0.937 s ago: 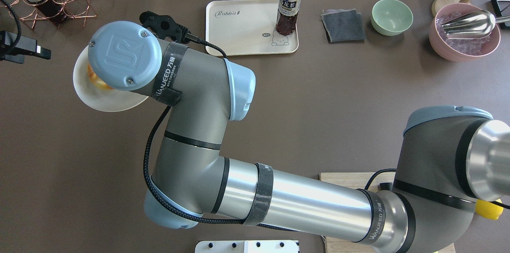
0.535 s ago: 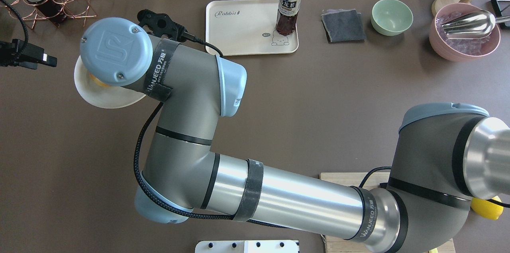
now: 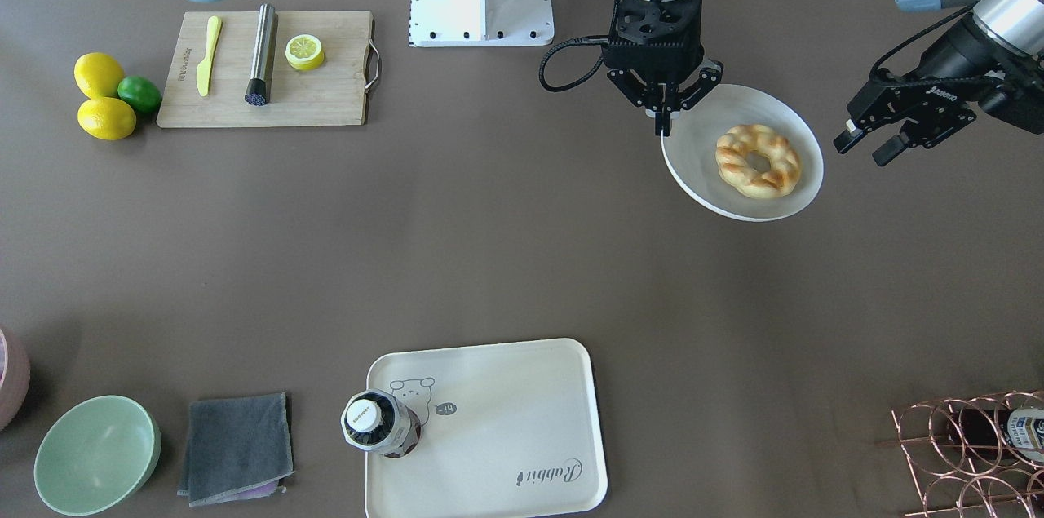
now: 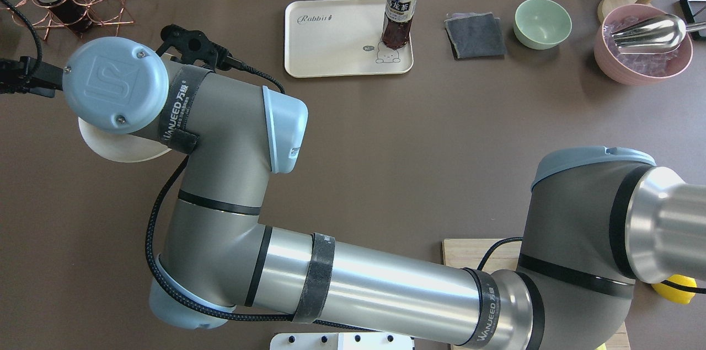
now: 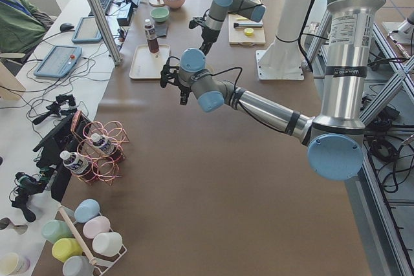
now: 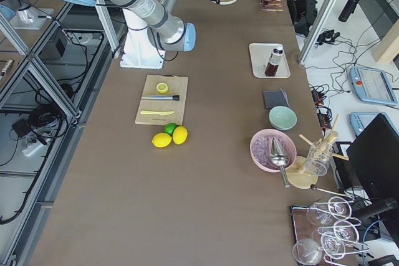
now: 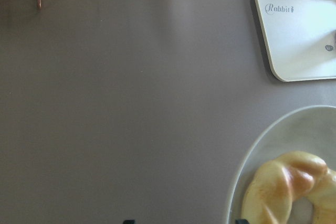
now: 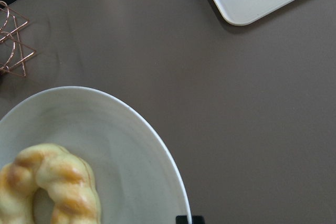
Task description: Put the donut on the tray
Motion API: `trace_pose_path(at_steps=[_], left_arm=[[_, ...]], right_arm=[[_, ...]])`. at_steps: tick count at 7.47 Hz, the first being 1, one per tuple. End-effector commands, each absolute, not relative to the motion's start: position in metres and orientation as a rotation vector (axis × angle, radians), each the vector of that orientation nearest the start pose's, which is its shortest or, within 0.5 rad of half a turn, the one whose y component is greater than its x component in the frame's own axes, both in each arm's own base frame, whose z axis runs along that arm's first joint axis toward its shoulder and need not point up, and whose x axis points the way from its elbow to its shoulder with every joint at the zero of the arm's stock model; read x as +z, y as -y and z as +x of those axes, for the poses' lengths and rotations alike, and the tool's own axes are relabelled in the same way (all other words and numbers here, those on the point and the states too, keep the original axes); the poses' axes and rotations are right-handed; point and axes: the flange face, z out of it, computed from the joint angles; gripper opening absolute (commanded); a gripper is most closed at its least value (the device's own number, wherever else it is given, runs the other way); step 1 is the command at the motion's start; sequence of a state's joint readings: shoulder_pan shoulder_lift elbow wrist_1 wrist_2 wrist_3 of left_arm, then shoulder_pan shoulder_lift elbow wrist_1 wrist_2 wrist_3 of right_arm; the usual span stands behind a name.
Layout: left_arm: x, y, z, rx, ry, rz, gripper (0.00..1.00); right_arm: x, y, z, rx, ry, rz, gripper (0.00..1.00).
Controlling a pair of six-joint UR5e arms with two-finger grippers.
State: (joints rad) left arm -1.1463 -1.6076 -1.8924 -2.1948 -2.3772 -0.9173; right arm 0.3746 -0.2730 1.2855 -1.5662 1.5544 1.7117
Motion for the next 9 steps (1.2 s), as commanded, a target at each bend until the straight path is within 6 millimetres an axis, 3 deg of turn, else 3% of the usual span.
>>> trace_pose_path(at_steps=[1, 2, 6, 9], left_arm=[[0.4025, 0.4750, 0.1486, -0.028, -1.157, 0.259, 0.70], [0.4016, 0.4737, 0.1513, -0.022, -1.160, 0.258, 0.64], [0.4017, 0.4708, 0.1583, -0.004, -1.166, 0.256, 0.60], [0.4017, 0.4708, 0.1583, -0.004, -1.166, 0.256, 0.38]], right_arm=[[-0.0976, 0.3979, -0.6593, 0.488, 1.018, 0.124, 0.00], [-0.1012, 0.3977, -0.6589, 0.488, 1.021, 0.124, 0.00], [-0.1012, 0.3988, -0.6583, 0.489, 1.021, 0.125, 0.00], [-0.1020, 0.4028, -0.6559, 0.494, 1.022, 0.128, 0.00]])
